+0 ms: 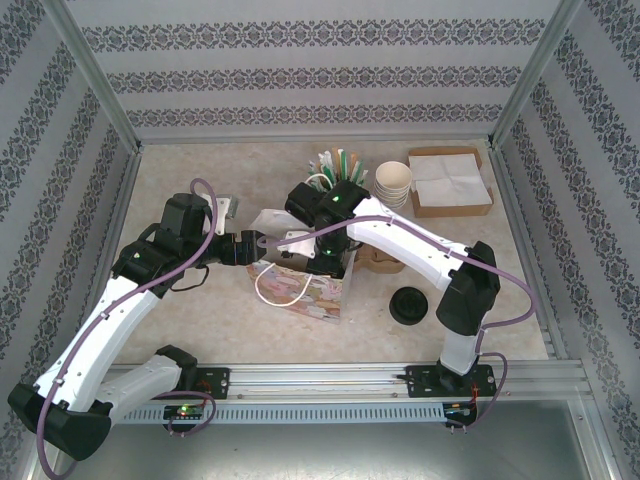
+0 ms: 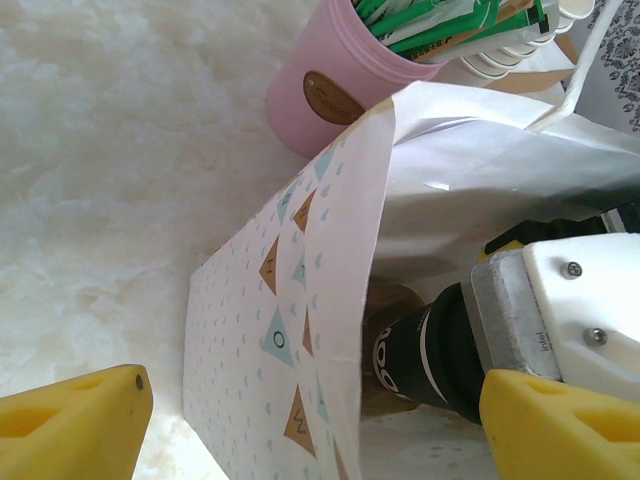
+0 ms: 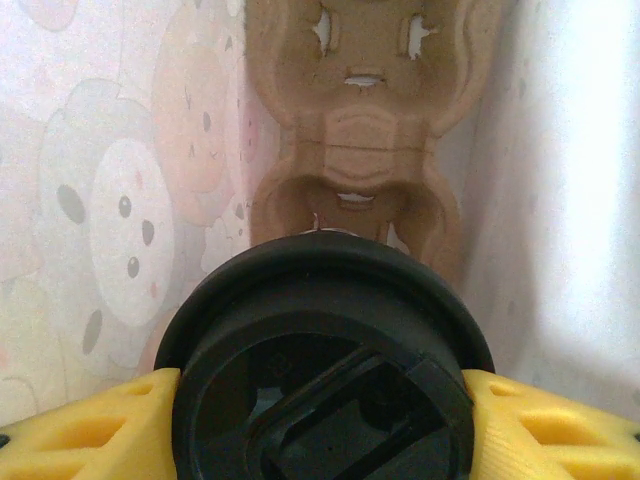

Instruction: Pack the takeout coffee

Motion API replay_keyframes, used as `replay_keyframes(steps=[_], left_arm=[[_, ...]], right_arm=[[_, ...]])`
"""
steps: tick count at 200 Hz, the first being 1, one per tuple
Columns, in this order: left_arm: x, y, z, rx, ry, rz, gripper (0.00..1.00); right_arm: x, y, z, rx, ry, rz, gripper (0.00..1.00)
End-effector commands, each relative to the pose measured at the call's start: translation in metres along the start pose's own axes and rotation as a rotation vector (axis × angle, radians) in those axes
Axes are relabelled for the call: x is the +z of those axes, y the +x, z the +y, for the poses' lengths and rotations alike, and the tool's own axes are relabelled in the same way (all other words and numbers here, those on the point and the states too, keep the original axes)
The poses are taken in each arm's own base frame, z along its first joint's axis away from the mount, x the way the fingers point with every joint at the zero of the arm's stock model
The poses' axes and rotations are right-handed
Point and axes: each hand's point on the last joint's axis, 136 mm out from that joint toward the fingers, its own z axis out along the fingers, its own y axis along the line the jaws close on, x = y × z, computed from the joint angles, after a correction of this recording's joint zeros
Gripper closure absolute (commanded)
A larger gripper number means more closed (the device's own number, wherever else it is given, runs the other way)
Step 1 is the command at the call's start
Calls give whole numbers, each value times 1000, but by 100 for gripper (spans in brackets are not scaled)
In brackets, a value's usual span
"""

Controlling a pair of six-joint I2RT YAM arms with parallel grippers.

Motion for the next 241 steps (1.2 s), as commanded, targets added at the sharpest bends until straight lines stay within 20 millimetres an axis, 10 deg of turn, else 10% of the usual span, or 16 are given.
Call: replay_keyframes(steps=[1,241], left_arm=[[-4,0,-3,14,-7,6,14],[-5,-2,-3,2,-10,1,15]], right_arm=[[-6,-3,11,-6,-15,-35,39],[-2,1,2,-4,135,-48,42]])
